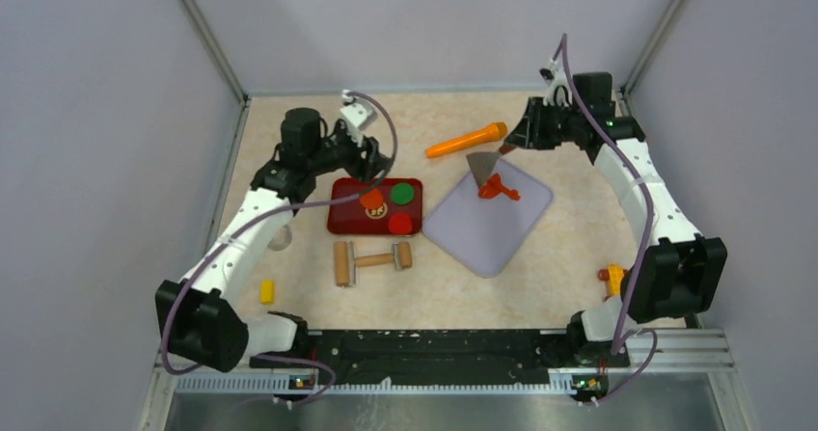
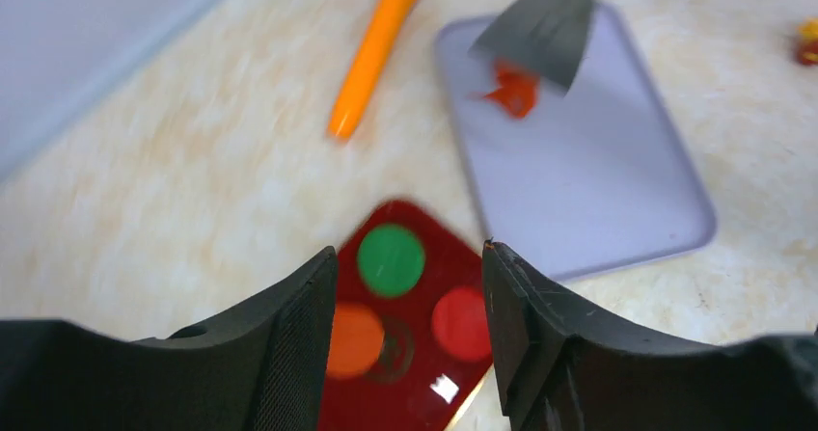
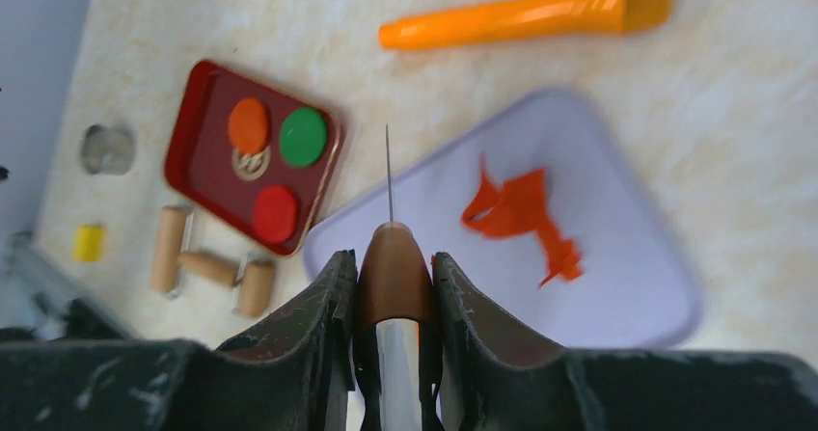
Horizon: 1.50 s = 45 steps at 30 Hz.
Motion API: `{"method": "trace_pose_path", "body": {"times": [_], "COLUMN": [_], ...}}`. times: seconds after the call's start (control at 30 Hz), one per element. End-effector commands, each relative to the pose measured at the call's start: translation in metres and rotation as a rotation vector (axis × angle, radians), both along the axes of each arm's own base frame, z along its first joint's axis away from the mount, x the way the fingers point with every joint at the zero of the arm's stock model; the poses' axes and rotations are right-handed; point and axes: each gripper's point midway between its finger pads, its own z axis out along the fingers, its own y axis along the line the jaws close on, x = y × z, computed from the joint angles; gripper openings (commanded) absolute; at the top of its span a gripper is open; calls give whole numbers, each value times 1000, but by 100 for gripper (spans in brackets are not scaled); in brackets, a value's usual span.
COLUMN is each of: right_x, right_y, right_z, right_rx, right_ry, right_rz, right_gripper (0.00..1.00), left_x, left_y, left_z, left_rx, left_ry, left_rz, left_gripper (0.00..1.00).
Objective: Roll out the dumpling wrappers from the dough
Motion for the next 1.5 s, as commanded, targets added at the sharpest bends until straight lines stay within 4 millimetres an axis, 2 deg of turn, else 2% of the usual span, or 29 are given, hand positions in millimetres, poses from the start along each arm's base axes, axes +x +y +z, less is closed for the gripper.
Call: {"method": "trace_pose_path", "body": {"times": [0.0, 0.1, 0.23, 0.33, 0.47, 0.67, 0.93, 1.03, 1.1, 1.13, 1.23, 1.33, 1.47], "right_x": [-50, -63, -68, -69, -71, -77, -86, -89, -90, -90, -90, -91, -96], "right_y": [29, 37, 39, 42, 43, 42, 42, 42, 43, 43, 43, 42, 40], "right_z": [14, 18, 22, 23, 22, 19, 10, 6, 7, 7, 8, 6, -2], "right_rx": [375, 490, 534, 564, 590, 586, 594, 595, 601, 603, 600, 596, 579], "right_ry": [142, 154, 142, 158, 184, 194, 238, 250, 250, 250, 246, 247, 254], "right_rz": [146, 200, 208, 205, 202, 196, 197, 197, 200, 201, 199, 193, 197], "right_gripper": [0, 0, 0, 0, 0, 0, 0, 0, 0, 0, 0, 0, 2], "left_x": [-20, -36, -49, -57, -56, -49, -33, -33, -41, -49, -58, -63, -68], "left_y": [-76, -124, -172, -198, -221, -236, -233, -237, -243, -244, -247, -250, -249], "left_z": [41, 37, 33, 24, 12, 2, 4, 15, 14, 6, -5, -13, -25], "left_rx": [25, 30, -3, -1, 31, 51, 101, 86, 79, 89, 92, 89, 110], "left_ry": [-317, -315, -298, -277, -280, -285, -335, -382, -384, -354, -298, -258, -226], "left_rz": [-312, -462, -572, -628, -616, -555, -453, -462, -529, -582, -637, -673, -700], "left_gripper": [61, 61, 62, 62, 62, 59, 52, 53, 55, 53, 35, 23, 2]}}
